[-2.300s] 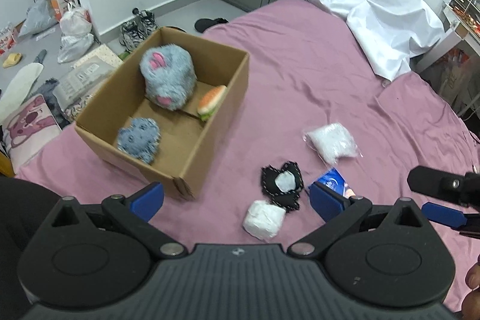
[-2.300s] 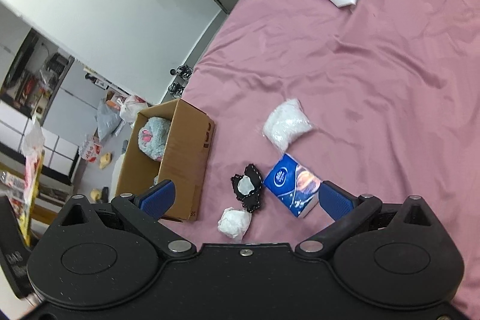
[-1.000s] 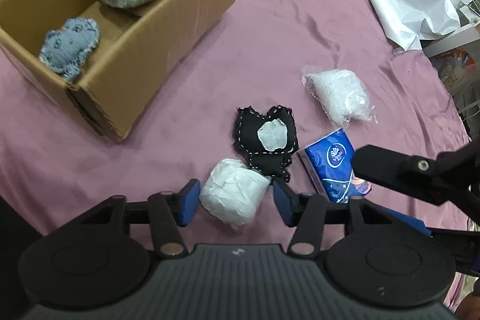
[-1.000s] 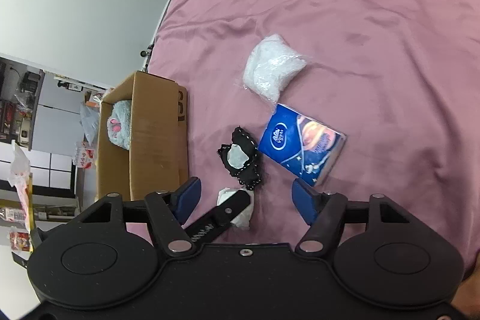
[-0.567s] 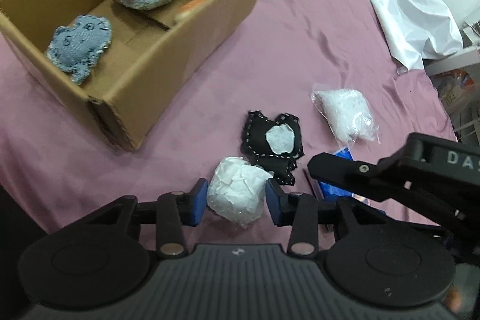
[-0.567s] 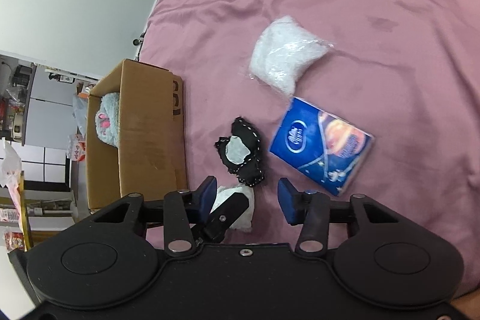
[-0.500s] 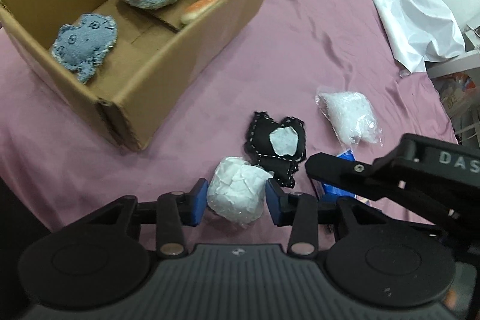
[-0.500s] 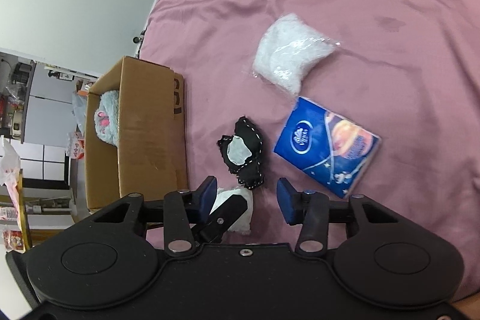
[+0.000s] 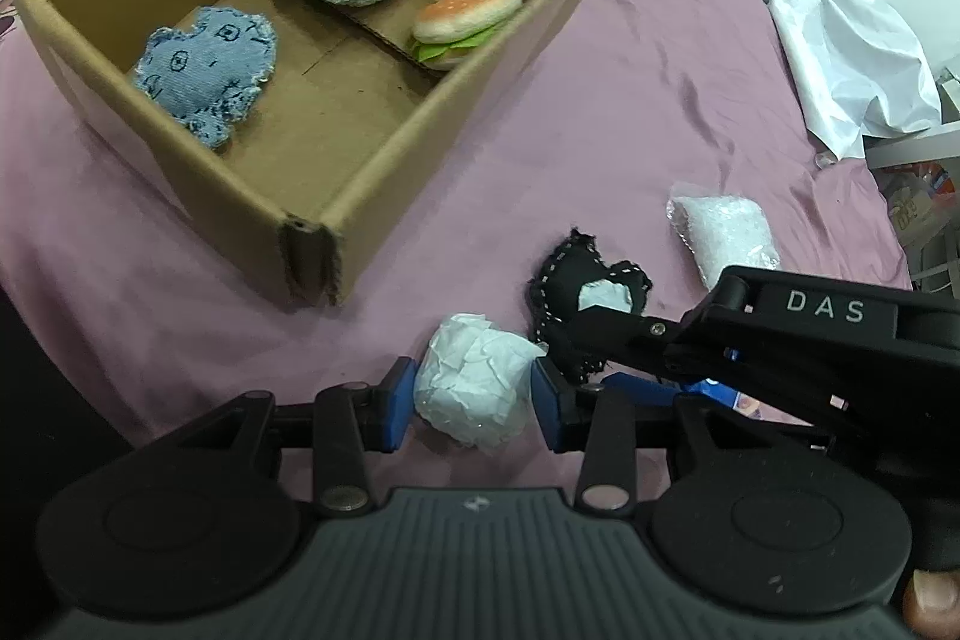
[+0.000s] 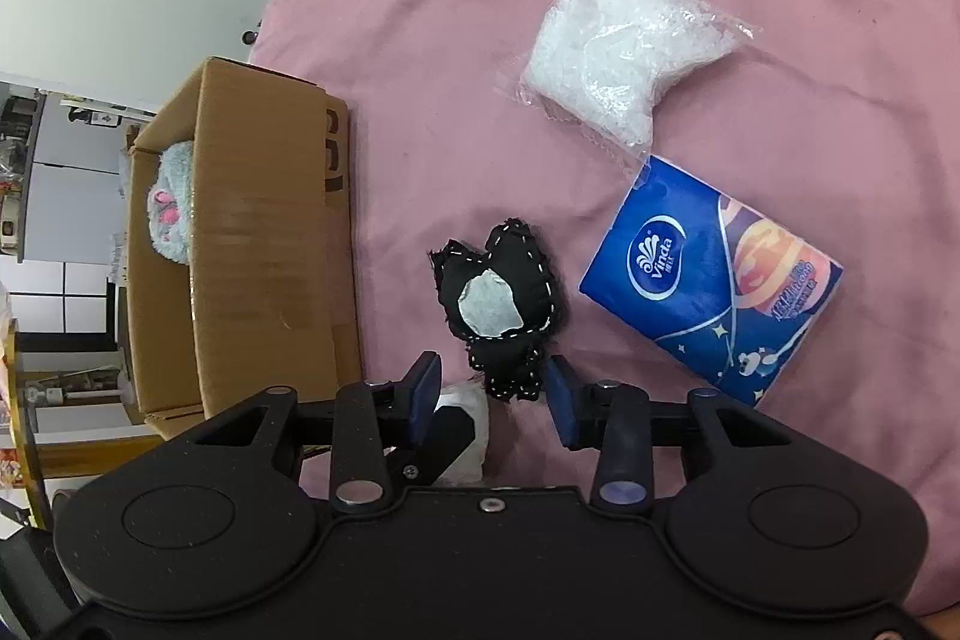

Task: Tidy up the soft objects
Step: 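Grasp the white tissue ball with the left gripper while the right gripper grasps the black heart plush, then carry the tissue ball with the left gripper while the right gripper carries the heart plush to the box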

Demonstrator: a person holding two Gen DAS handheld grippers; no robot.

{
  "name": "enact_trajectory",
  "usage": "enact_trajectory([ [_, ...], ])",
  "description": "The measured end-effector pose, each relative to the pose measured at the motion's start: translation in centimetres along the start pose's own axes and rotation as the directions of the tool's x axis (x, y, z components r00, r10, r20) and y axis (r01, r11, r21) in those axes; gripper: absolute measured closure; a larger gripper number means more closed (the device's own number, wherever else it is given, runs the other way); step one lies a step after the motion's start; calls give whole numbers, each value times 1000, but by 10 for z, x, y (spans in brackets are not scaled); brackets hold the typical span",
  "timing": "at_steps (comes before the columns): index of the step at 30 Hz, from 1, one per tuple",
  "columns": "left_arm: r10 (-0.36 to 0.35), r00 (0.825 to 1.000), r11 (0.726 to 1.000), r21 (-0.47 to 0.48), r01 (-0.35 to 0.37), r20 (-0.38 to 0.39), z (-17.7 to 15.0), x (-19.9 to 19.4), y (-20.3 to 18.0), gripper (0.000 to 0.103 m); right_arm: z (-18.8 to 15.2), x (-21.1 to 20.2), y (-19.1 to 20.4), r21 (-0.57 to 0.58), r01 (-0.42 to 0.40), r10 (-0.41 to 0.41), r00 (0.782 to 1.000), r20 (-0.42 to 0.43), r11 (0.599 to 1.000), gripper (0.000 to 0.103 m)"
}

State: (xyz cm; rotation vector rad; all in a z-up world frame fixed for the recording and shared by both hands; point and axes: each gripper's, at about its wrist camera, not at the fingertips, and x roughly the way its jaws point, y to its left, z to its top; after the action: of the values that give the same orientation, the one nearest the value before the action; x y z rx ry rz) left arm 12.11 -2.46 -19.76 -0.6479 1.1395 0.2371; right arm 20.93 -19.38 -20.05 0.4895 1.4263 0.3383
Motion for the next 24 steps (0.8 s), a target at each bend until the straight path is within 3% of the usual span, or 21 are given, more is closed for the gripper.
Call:
enact_trajectory([
  [11,1,1000,1000,-28,-1,4,3,3,9,62,3,14,0,-13,60,-60,998,5,998,66],
  [13,5,1000,1000,-28,-5,6,4,2,11,62,4,16,0,-10,57,-57,998,8,998,71],
  [15,5,1000,1000,-26,-5,3,4,2,10,62,3,16,-1,-27,61,-61,998,6,998,89],
  [17,14,1000,1000,-23,-13,8,3,0,11,63,2,16,0,-43,62,-62,998,-2,997,96],
  [24,22,999,1000,-3,-22,35,-2,-10,7,63,-8,-7,6,-87,42,-38,998,46,995,100],
])
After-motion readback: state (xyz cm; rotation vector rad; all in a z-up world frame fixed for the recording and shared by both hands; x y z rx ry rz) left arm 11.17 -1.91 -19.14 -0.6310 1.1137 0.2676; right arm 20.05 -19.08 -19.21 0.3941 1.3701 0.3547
